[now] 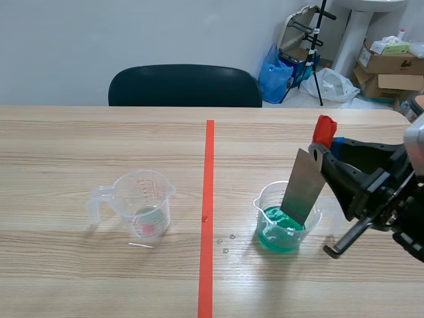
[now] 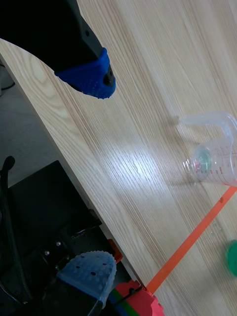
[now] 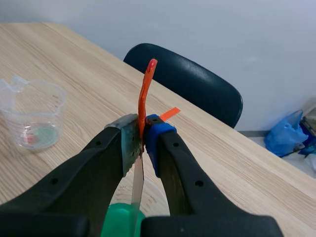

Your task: Do the redox reaction experiment

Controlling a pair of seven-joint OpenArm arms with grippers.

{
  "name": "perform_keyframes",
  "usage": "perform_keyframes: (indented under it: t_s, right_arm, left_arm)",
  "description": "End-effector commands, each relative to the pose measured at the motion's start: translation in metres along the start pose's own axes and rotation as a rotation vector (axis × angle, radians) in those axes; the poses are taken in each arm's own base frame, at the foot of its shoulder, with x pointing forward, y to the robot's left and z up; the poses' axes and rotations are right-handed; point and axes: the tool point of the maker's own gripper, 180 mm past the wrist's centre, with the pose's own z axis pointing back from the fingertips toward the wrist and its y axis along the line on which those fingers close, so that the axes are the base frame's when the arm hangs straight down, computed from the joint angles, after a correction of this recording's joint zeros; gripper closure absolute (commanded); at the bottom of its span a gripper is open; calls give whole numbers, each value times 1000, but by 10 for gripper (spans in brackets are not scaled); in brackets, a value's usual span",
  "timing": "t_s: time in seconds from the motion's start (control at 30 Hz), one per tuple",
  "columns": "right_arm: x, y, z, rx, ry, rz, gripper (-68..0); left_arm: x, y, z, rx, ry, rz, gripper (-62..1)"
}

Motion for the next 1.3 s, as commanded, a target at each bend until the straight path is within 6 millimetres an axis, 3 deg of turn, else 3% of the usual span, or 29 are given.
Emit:
perform_keyframes:
  t_s: [0.0,0.83,1.27]
  right_arm:
    - [14,-5,-3,-6,-35,19,-20]
    - [68,-8,-10,44,-74,-24,-20]
    - [70,-11,-11,39,-60,-5,-20]
  left_arm:
    - [8,1,-1,6,-32,2,-623]
    - [7,1,-1,6,-31,2,-623]
    - [8,1,-1,6,-32,2,-623]
